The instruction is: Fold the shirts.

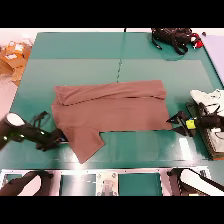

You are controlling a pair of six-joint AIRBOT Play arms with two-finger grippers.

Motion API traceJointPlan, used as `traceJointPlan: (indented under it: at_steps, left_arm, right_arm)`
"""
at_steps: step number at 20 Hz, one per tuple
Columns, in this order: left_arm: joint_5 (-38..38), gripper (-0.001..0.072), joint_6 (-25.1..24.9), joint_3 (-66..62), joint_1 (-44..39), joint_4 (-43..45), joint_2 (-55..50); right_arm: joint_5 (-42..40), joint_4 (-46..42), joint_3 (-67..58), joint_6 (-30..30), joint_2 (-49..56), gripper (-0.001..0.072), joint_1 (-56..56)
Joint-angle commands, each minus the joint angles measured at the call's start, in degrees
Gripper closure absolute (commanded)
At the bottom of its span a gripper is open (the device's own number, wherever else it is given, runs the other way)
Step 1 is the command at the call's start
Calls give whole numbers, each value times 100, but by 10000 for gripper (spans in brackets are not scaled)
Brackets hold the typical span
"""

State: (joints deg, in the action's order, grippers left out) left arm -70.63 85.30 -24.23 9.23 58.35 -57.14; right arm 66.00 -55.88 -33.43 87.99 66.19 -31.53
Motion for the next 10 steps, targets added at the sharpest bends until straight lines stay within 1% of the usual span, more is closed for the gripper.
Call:
traceJointPlan:
  at_steps: [1, 3, 4, 6, 7, 8, 9, 10]
  left_arm:
    - [1316, 114, 74, 702, -885, -828, 107]
    - [1781, 117, 369, 702, -1259, -828, 107]
    - [1878, 278, 420, 702, -1311, -826, 107]
    - [1766, 530, 396, 682, -1311, -824, 107]
    - [1567, 686, 214, 608, -1311, -817, 109]
    - [1340, 683, 136, 479, -1311, -761, 120]
    - [1137, 683, 127, 317, -1311, -658, 136]
    - [887, 684, 129, 92, -1311, -457, 138]
  right_arm:
    - [-688, 442, 686, 2, -83, 156, 33]
    - [-994, 739, 754, -13, 33, 156, 216]
    - [-1139, 885, 752, -13, 122, 156, 369]
    - [-1340, 1292, 743, -42, 345, 157, 774]
    - [-1397, 1401, 728, -195, 417, 209, 944]
    - [-1392, 1401, 695, -260, 437, 512, 1054]
    - [-1327, 1384, 634, -363, 435, 690, 1051]
    - [-1200, 1364, 560, -455, 433, 695, 981]
